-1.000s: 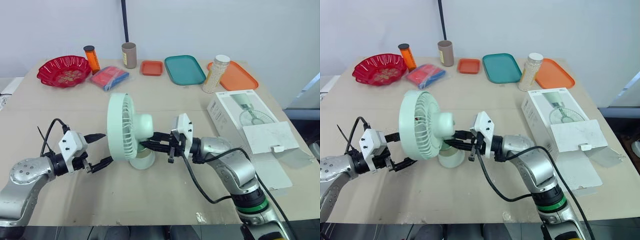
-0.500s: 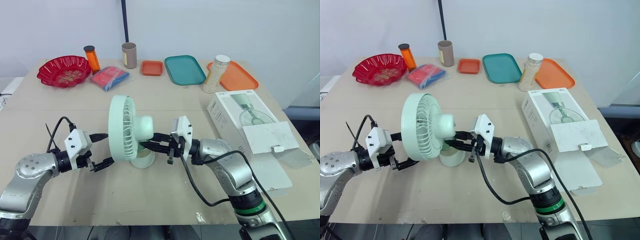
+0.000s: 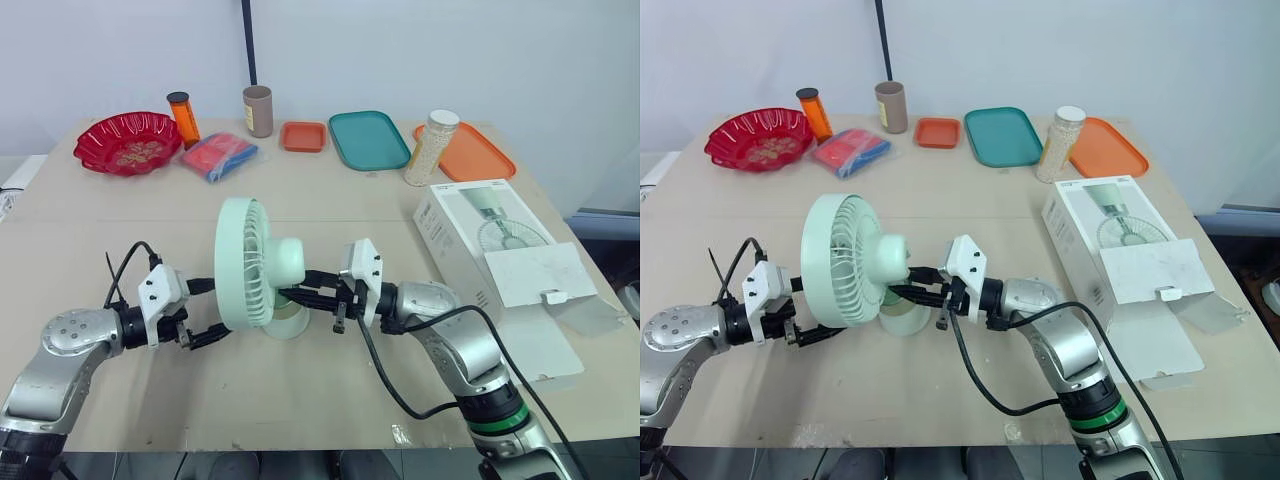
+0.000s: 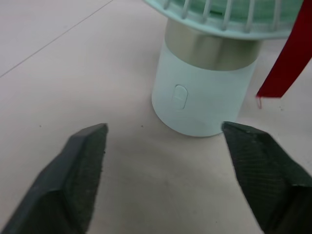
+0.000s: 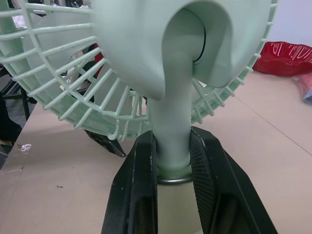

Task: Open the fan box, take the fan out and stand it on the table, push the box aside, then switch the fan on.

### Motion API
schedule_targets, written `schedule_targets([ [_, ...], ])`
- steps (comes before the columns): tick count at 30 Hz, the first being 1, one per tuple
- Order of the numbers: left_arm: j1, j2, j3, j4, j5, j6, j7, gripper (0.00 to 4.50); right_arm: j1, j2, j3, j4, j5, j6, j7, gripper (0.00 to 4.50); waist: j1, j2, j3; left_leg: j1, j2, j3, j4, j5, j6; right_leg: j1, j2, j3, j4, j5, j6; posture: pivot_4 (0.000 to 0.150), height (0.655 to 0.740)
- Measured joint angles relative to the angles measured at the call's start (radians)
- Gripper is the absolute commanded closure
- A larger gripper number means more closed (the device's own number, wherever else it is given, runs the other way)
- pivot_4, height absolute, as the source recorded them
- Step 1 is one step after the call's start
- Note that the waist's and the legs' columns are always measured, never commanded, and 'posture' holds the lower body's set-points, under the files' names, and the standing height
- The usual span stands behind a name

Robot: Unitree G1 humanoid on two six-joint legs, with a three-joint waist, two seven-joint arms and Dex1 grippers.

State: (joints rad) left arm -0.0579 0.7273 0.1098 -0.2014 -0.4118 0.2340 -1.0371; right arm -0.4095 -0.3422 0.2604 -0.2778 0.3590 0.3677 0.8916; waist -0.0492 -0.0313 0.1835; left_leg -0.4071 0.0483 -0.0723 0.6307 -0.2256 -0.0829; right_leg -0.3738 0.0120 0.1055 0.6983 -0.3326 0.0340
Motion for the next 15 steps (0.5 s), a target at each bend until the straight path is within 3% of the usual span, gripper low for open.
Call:
schedule_targets([
  [8, -0.06, -0.038, -0.033, 0.053, 0.016, -0.021, 0.006, 4.37, 0.0, -0.002, 0.0, -0.006, 0.005, 0.014, -0.004, 3.92, -0.001, 0.0, 0.0, 0.0, 0.0, 0.0, 0.001, 0.0, 0.0, 0.0, 0.0, -0.001, 0.0, 0.0, 0.0, 0.15, 0.74],
  [15, -0.063, -0.05, -0.062, 0.062, 0.026, -0.022, 0.007, 4.46, 0.0, -0.005, -0.001, -0.01, 0.009, 0.026, -0.004, 3.92, -0.001, 0.0, 0.0, 0.0, 0.0, -0.001, 0.001, 0.0, 0.0, 0.001, 0.0, -0.001, 0.0, 0.0, 0.0, 0.15, 0.74],
])
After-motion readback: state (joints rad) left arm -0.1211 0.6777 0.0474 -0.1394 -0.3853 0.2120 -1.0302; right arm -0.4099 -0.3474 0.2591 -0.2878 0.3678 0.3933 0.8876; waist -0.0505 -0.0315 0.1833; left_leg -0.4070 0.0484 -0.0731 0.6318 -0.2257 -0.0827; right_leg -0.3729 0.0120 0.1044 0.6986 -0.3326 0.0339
